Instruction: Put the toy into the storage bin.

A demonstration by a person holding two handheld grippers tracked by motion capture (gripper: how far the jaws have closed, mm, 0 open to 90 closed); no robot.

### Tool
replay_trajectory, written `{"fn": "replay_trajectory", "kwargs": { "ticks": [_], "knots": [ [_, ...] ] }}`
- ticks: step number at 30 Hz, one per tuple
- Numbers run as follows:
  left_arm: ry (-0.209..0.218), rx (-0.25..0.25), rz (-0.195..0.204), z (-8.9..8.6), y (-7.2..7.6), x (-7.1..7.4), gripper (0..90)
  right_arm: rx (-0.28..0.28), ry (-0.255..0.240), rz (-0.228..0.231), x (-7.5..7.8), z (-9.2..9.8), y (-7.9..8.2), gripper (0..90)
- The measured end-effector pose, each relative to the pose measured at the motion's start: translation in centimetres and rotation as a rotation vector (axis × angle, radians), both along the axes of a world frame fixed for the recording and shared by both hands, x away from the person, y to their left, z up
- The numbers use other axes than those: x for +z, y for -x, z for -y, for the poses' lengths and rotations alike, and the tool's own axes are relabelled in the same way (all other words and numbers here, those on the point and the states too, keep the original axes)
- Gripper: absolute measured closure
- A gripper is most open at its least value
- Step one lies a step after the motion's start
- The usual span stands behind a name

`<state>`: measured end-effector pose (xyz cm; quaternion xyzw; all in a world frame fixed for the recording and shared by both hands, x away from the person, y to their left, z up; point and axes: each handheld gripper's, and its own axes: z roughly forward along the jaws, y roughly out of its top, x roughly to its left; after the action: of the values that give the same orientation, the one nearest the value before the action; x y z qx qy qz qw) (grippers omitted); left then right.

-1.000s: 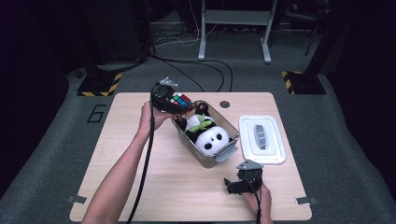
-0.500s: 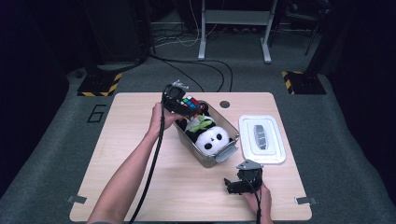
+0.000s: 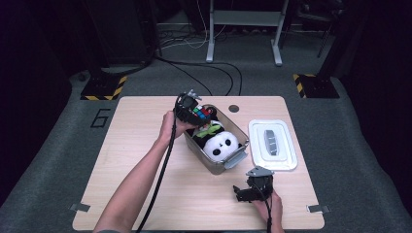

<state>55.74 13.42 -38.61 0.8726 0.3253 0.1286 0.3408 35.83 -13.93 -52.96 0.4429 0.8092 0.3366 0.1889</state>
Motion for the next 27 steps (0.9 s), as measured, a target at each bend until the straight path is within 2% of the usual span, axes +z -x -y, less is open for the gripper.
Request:
{"fn": "replay_trajectory", "kwargs": {
  "ticks": [2, 6, 12, 18, 22, 25, 27],
  "knots": [
    [-0.007, 0.001, 0.009, 0.0, 0.1, 0.2, 27.2, 0.0, 0.0, 0.0, 0.0, 0.0, 0.0, 0.0],
    [0.016, 0.004, 0.028, -0.3, 0.5, 0.8, 23.8, -0.001, -0.001, 0.002, 0.0, 0.0, 0.0, 0.0],
    [0.018, -0.013, 0.084, -0.5, 1.2, 1.9, 25.4, 0.0, -0.001, 0.002, 0.0, 0.0, 0.0, 0.0],
    [0.028, 0.006, 0.122, -0.5, 1.3, 2.0, 28.9, -0.008, -0.009, 0.001, 0.0, -0.1, 0.0, 0.0],
    [0.02, 0.007, 0.17, -0.3, 1.7, 2.5, 28.1, -0.006, -0.008, 0.003, 0.0, -0.1, 0.0, 0.0],
    [0.014, -0.001, 0.15, -0.1, 1.6, 2.3, 29.3, -0.009, -0.01, 0.003, 0.0, -0.1, 0.0, 0.0],
    [0.009, -0.005, 0.124, 0.0, 1.3, 1.8, 31.7, -0.007, -0.009, 0.002, 0.0, -0.1, 0.0, 0.0]
  ]
}}
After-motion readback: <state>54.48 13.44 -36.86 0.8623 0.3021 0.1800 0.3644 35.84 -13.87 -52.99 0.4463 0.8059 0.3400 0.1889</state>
